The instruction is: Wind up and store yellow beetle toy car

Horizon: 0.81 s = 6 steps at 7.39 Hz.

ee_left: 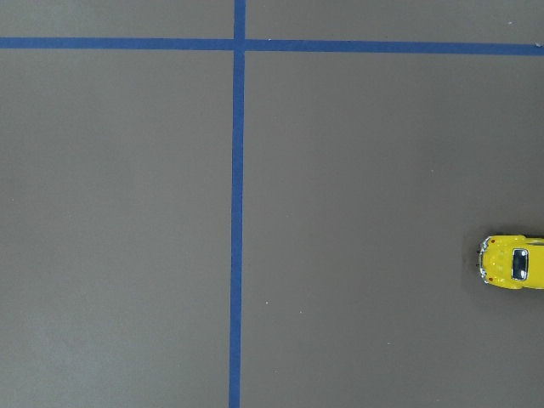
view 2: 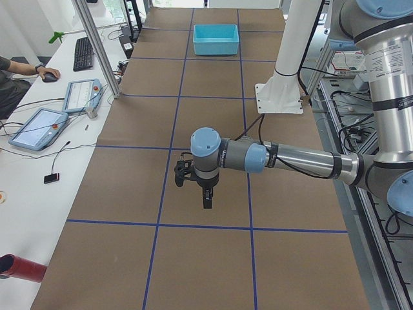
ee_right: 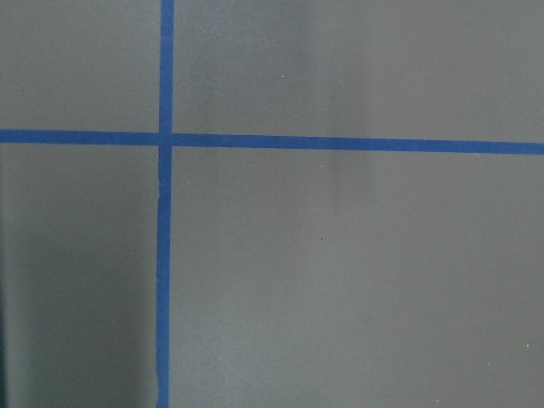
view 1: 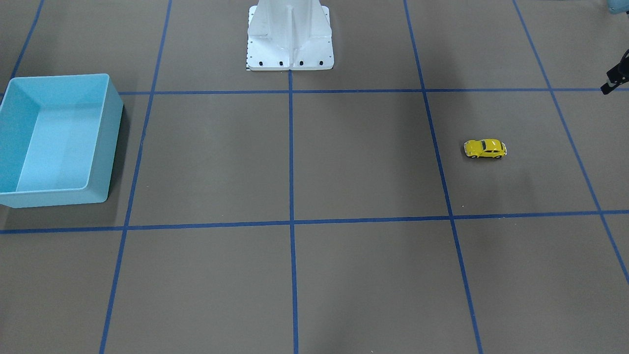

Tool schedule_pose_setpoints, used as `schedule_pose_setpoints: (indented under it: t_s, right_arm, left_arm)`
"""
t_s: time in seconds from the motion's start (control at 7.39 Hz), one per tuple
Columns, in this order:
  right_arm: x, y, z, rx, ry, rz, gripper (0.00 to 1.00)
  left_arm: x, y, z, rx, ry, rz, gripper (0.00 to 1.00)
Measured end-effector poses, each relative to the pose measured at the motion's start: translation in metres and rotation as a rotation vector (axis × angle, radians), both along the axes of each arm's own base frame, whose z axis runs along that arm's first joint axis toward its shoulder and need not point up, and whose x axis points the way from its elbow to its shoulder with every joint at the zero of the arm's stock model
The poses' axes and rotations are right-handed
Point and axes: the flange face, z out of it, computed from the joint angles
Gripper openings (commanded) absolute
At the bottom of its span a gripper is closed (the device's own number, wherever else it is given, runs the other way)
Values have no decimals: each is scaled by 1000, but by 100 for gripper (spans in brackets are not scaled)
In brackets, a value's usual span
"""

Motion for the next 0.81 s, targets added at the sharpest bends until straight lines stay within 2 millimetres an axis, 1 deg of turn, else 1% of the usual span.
schedule_pose_setpoints:
  t_s: [0.54,0.81]
  right_arm:
    - [0,2,2,-4,0,0,99]
    - [0,2,2,-4,0,0,99]
  left_arm:
    - [-2,9,6,-16,-2,-2,100]
    - [-2,9,5,-12,-4,-1,100]
